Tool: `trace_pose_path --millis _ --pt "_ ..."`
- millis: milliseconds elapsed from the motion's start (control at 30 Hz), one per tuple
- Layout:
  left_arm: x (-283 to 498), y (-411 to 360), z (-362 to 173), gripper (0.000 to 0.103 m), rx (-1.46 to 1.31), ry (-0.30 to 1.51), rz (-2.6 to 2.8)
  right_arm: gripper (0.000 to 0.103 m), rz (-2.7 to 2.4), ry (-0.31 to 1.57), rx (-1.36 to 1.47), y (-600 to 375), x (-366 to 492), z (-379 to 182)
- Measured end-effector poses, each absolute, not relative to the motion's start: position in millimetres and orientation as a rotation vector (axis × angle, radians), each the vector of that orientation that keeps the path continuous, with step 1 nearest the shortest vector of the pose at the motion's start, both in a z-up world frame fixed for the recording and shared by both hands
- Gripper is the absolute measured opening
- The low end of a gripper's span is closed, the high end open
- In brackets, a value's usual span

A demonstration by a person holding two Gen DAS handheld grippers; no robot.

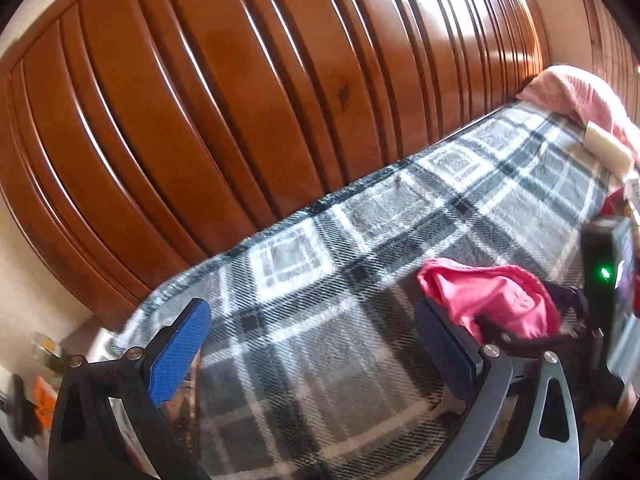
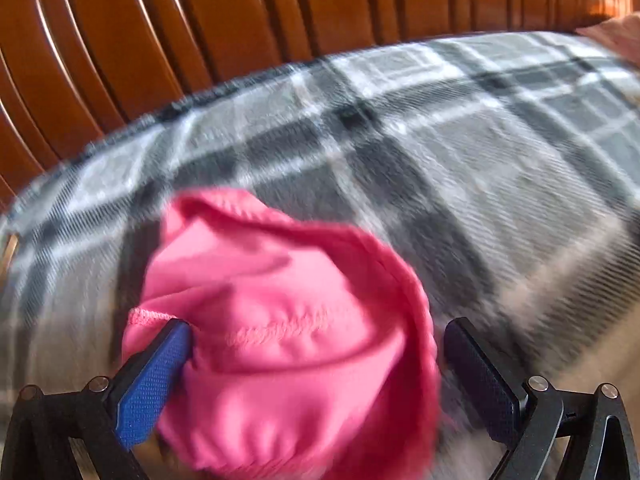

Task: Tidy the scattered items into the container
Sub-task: 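Pull both grippers back toward the pink cloth and swirl-cake packet, then grasp the swirl-cake packet with the right gripper while the left grasps the pink cloth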

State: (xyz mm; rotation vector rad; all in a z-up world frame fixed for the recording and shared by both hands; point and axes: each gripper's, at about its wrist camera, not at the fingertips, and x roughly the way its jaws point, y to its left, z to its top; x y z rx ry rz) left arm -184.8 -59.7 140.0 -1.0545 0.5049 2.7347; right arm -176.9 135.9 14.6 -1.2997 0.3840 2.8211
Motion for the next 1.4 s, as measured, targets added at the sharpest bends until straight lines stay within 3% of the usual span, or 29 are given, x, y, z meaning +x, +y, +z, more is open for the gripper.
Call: trace_pose_path --millis 233,433,633,800,967,1100,1333,1400 --pt "-187 -46 92 0.103 -1.166 0.524 2.575 0.103 2.469 0.038 -1.146 189 -199 31" --pt "-192 -12 50 0.103 -1.189 0.588 2.439 0.103 2.573 0.297 -1.306 192 -137 42" --pt "-199 -15 48 0.103 -1.194 0.555 2.435 0.103 2.638 0.579 -1.513 153 -115 24" --pt "-203 -50 51 0.103 -1.268 0.441 2.510 0.103 2.647 0.606 -1.473 134 -133 11" --pt "-205 -72 54 0.103 -1.284 0.418 2.574 0.103 2.620 0.756 -1.463 118 -139 14" --pt "-206 -83 55 0.103 -1.287 0.472 2.637 0.103 2.549 0.585 -1.500 95 -141 9" --pt "-203 -110 63 0.103 -1.337 0.319 2.706 0.103 2.531 0.598 -1.634 98 -150 6" --pt "-207 -113 61 0.103 -1.348 0.267 2.705 0.103 2.539 0.675 -1.626 104 -147 8"
